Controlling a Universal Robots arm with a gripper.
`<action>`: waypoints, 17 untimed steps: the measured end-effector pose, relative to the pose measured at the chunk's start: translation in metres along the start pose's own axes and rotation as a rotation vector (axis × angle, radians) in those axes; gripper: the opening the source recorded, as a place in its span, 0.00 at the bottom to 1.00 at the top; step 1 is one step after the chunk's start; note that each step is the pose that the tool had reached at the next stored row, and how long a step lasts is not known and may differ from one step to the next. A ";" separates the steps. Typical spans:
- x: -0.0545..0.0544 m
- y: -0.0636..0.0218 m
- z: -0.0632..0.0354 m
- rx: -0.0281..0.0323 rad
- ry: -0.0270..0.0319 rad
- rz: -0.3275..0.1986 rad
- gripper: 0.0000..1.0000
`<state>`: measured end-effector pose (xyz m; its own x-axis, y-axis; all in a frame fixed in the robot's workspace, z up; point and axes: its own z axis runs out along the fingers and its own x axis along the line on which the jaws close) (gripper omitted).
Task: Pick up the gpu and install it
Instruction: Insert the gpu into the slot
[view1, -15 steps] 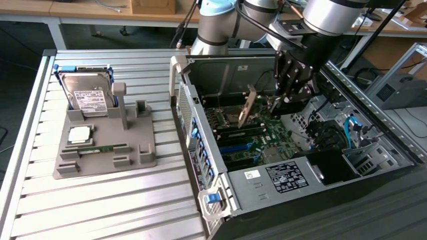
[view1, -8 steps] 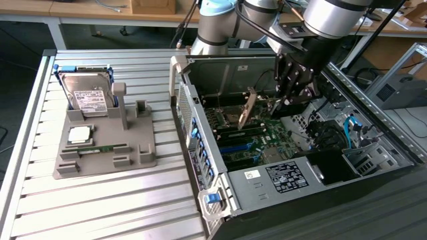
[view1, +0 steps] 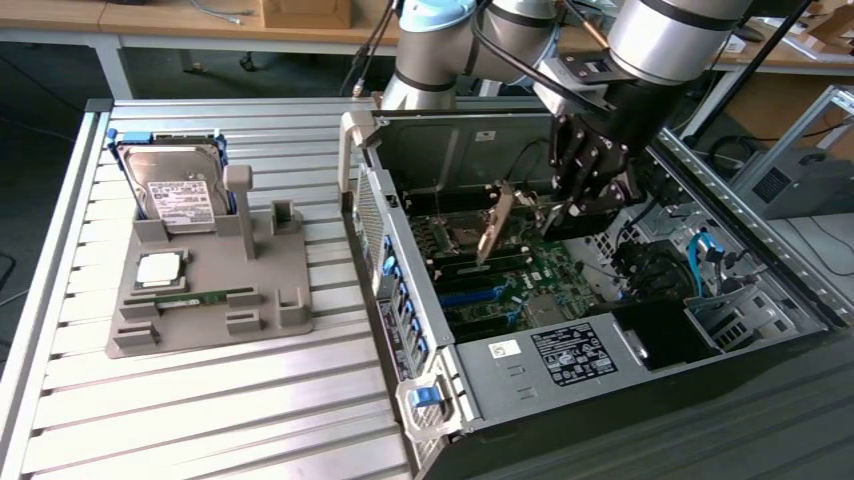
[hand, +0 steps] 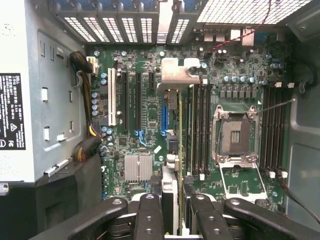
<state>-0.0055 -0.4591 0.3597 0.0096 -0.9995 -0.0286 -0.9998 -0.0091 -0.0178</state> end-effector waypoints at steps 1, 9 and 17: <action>0.000 0.0001 0.0003 0.0000 0.0000 0.000 0.27; 0.006 0.0012 0.0031 0.0000 0.0002 0.000 0.27; 0.010 0.0019 0.0063 0.0000 0.0001 -0.001 0.27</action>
<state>-0.0072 -0.4686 0.3531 0.0107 -0.9995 -0.0286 -0.9998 -0.0102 -0.0178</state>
